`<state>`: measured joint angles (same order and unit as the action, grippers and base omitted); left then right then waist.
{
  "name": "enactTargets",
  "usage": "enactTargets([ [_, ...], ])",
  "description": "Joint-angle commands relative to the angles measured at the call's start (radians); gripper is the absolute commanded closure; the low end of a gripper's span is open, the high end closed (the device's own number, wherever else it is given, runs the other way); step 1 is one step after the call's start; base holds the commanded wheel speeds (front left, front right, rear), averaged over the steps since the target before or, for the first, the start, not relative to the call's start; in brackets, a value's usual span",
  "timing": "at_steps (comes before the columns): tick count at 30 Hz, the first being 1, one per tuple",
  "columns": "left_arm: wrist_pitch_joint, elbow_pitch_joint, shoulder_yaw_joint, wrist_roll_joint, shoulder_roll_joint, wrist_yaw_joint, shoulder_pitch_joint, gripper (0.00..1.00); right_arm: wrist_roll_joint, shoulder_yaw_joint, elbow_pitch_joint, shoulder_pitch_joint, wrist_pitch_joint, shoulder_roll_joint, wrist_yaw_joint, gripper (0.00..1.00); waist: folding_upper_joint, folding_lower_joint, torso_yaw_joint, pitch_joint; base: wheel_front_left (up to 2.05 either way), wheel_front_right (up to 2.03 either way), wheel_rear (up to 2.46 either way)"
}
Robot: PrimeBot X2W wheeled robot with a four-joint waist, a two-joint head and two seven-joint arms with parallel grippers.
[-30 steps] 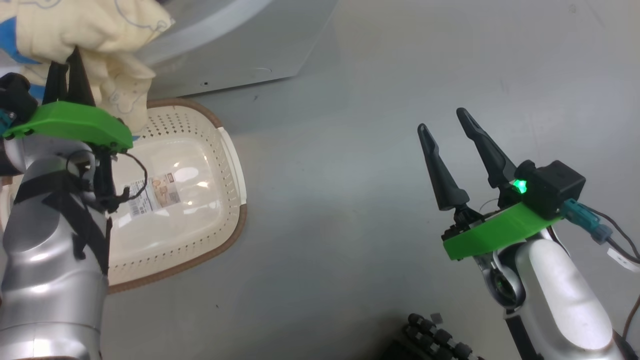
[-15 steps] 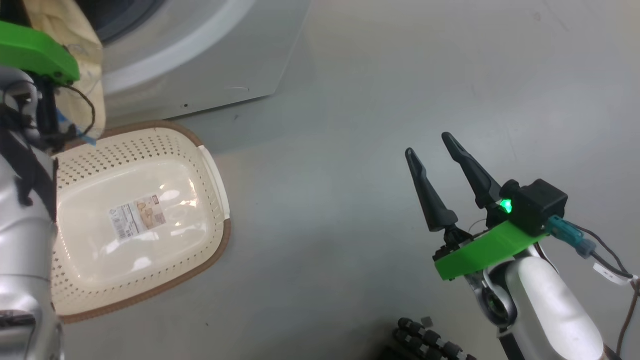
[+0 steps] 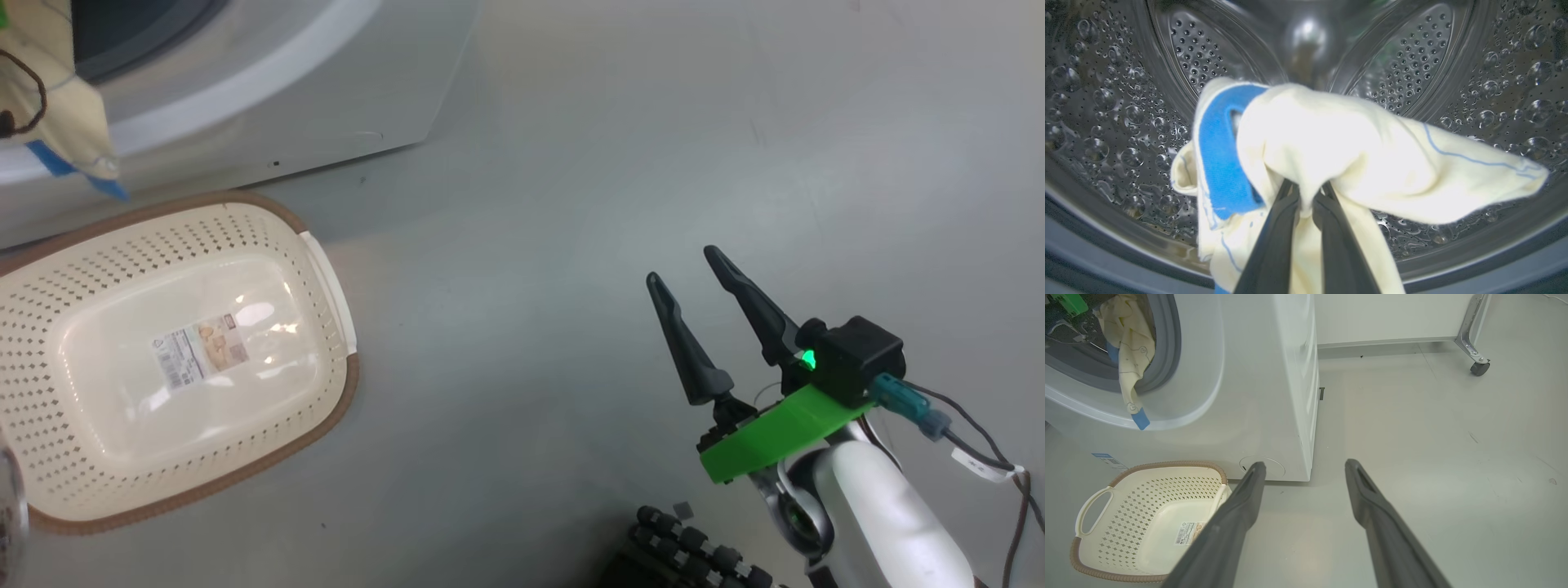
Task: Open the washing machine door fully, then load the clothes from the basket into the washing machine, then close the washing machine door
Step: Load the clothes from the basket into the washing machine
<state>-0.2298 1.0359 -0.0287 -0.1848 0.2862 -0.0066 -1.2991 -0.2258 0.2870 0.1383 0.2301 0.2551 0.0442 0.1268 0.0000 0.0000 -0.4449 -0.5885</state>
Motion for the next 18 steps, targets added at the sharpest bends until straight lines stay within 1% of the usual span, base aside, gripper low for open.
enactTargets([
  [1,-0.012,-0.023,0.003,0.010,0.047,0.007,-0.054,1.00,0.006,0.017,-0.024,-0.026,0.007,0.006,0.004,0.00,0.0000,0.0000,0.000,-0.008,0.00,0.00,0.00],
  [12,-0.026,0.059,-0.055,0.050,0.032,0.030,-0.209,1.00,-0.014,0.037,-0.034,-0.026,0.007,0.006,0.004,0.00,0.0000,0.0000,-0.014,-0.073,0.00,0.00,0.00],
  [18,-0.030,0.075,-0.077,0.065,0.040,0.037,-0.271,1.00,-0.023,0.038,-0.038,-0.027,0.007,0.006,0.004,0.00,0.0000,0.0000,-0.024,-0.104,0.00,0.00,0.00],
])
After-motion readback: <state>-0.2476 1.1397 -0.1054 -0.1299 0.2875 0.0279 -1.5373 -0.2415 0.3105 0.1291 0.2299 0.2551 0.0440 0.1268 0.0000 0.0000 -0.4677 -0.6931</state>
